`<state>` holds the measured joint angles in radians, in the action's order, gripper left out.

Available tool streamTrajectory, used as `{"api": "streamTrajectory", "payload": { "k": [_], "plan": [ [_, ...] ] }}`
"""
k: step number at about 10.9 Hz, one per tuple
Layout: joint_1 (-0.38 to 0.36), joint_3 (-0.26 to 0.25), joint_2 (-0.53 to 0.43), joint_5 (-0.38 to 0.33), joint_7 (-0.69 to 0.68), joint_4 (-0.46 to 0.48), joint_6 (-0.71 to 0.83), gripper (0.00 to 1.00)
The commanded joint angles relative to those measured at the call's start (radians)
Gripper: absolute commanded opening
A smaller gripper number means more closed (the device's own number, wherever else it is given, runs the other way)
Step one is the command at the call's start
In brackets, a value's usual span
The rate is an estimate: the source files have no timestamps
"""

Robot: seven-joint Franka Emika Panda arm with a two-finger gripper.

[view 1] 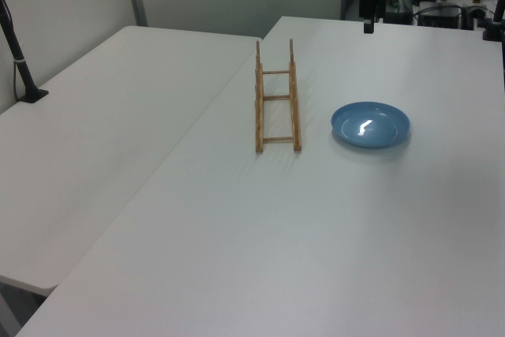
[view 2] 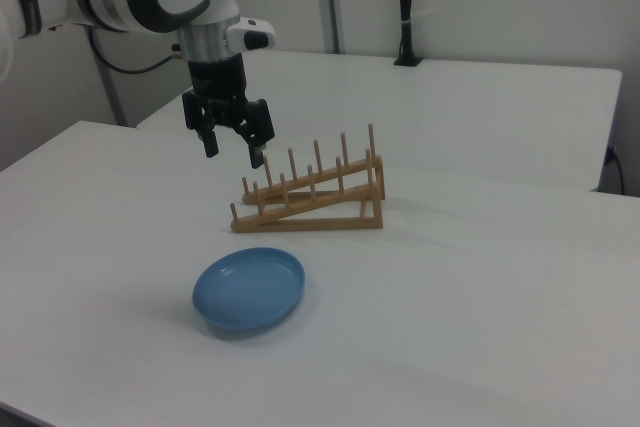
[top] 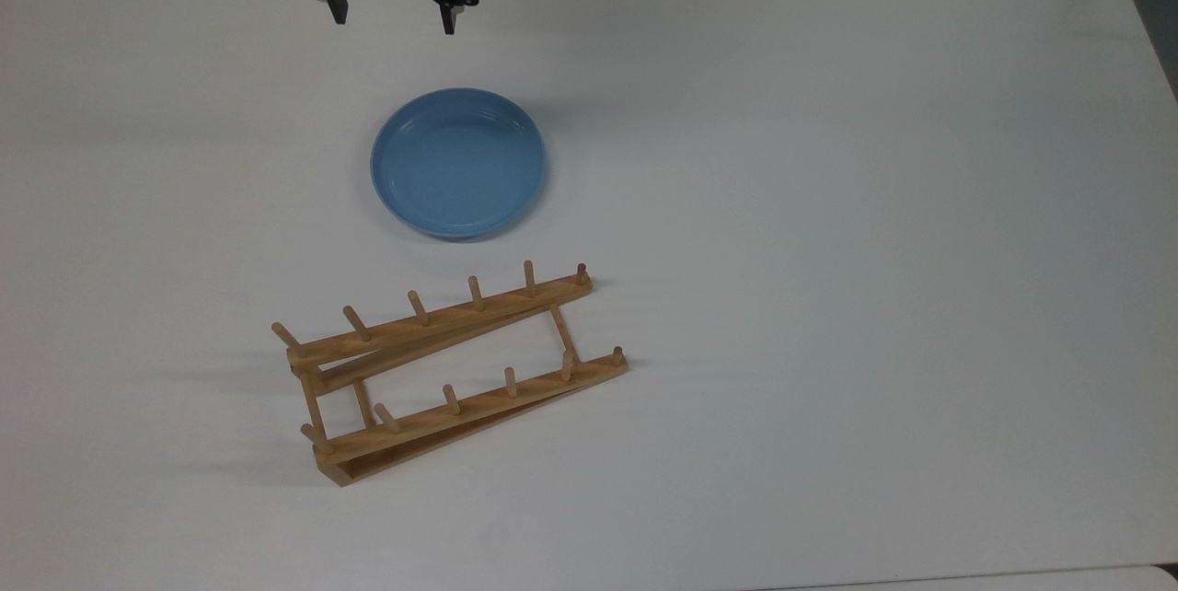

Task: Place plate in plate rack
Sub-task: 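Move the gripper over the rim of the light blue plate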

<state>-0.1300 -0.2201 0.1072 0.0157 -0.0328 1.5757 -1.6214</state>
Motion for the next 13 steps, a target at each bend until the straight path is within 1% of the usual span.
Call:
{"api": "streamTrajectory", "payload": {
  "k": [1, 9, 12, 13],
  "plan": [
    [0.018, 0.013, -0.021, -0.014, 0.005, 0.014, 0.006, 1.0],
    [0.023, 0.013, -0.018, -0.016, 0.007, 0.012, -0.003, 1.0],
    [0.026, 0.013, 0.012, -0.029, -0.002, 0.01, -0.018, 1.0],
    [0.03, 0.012, 0.02, -0.033, -0.03, 0.01, -0.017, 1.0]
  ]
}}
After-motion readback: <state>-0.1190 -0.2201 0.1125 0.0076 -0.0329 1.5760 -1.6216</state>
